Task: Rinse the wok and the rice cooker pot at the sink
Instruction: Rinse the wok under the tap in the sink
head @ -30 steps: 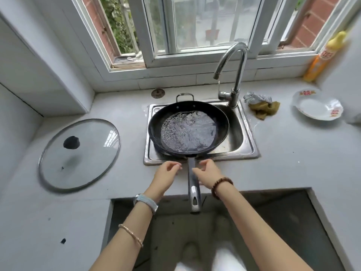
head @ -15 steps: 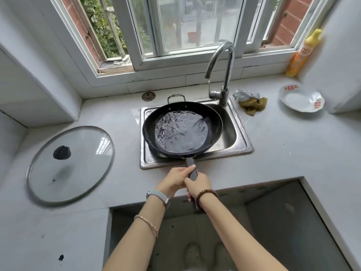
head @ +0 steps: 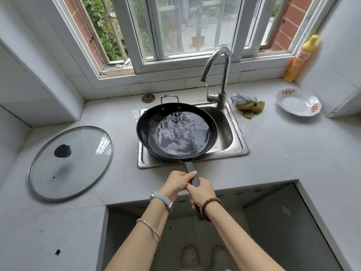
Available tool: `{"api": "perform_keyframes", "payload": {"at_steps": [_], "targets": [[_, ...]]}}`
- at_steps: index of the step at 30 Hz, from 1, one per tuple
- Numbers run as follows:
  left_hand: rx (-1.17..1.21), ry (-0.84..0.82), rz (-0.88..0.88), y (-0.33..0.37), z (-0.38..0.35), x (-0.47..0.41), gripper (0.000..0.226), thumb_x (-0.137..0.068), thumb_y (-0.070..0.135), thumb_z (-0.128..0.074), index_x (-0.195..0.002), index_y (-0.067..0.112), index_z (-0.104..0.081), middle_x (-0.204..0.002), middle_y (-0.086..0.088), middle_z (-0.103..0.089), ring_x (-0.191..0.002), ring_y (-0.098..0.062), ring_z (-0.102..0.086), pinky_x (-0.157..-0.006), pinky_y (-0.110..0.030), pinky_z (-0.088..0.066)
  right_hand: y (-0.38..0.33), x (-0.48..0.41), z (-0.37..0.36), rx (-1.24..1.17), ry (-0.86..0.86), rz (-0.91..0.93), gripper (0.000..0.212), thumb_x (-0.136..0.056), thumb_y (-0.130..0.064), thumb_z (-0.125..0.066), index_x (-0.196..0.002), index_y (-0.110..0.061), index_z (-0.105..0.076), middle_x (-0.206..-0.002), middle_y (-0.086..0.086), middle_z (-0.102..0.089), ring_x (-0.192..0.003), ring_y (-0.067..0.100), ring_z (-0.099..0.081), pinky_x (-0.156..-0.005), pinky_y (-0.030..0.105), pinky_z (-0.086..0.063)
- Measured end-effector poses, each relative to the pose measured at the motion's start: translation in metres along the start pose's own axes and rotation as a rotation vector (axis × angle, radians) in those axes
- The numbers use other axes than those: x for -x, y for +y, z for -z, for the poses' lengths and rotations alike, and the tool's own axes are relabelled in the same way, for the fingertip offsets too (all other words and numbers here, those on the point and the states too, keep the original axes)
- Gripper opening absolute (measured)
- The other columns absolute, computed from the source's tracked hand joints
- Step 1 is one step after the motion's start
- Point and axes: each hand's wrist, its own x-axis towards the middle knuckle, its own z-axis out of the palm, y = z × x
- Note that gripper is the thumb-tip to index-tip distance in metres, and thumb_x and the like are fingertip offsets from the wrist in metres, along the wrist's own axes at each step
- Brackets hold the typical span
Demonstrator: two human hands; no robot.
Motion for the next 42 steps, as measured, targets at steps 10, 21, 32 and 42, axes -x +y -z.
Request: {"api": "perform_keyframes", "payload": {"at_steps": [10, 21, 32, 42], "targets": [[-0.114, 0.148, -0.035, -0.017, 0.010, 0.031, 0.049, -0.083, 0.033, -0.074, -0.049, 0.018, -0.043, -0.047, 0.001, -0.039, -0.043, -0.010, -0.030, -0.043, -0.022, -0.021, 0.007, 0.030, -0.007, -0.132, -0.109, 0.013, 0.009, -0.087, -0.010, -0.052, -0.080, -0.009, -0.047, -0.053, 0.006, -0.045, -0.032, 0.013, -0.039, -0.036, 0.022, -0.036], [-0.315, 0.275, -0.025, -0.006, 0.002, 0.049, 0.049, -0.080, 0.043, -0.072, -0.052, 0.016, -0.042, -0.049, -0.001, -0.034, -0.045, -0.014, -0.027, -0.044, -0.027, -0.021, 0.003, 0.035, 0.013, -0.175, -0.288, -0.035, 0.006, -0.086, -0.011, -0.052, -0.084, -0.008, -0.048, -0.055, 0.004, -0.042, -0.035, 0.012, -0.036, -0.037, 0.022, -0.035], [-0.553, 0.352, 0.001, 0.032, -0.015, 0.055, 0.053, -0.082, 0.044, -0.069, -0.045, 0.016, -0.043, -0.043, 0.002, -0.043, -0.045, -0.015, -0.038, -0.050, -0.029, -0.029, -0.006, 0.028, 0.033, -0.381, -0.386, -0.077, 0.006, -0.092, -0.008, -0.047, -0.089, -0.009, -0.043, -0.055, 0.001, -0.039, -0.035, 0.008, -0.033, -0.035, 0.018, -0.033], [-0.629, 0.408, 0.013, 0.039, -0.033, 0.056, 0.051, -0.079, 0.041, -0.071, -0.044, 0.016, -0.044, -0.045, 0.002, -0.048, -0.056, -0.021, -0.049, -0.060, -0.027, -0.038, 0.001, 0.025, 0.049, -0.473, -0.456, -0.081, 0.014, -0.093, -0.008, -0.047, -0.080, -0.010, -0.041, -0.051, -0.002, -0.039, -0.037, 0.009, -0.031, -0.036, 0.018, -0.032]]}}
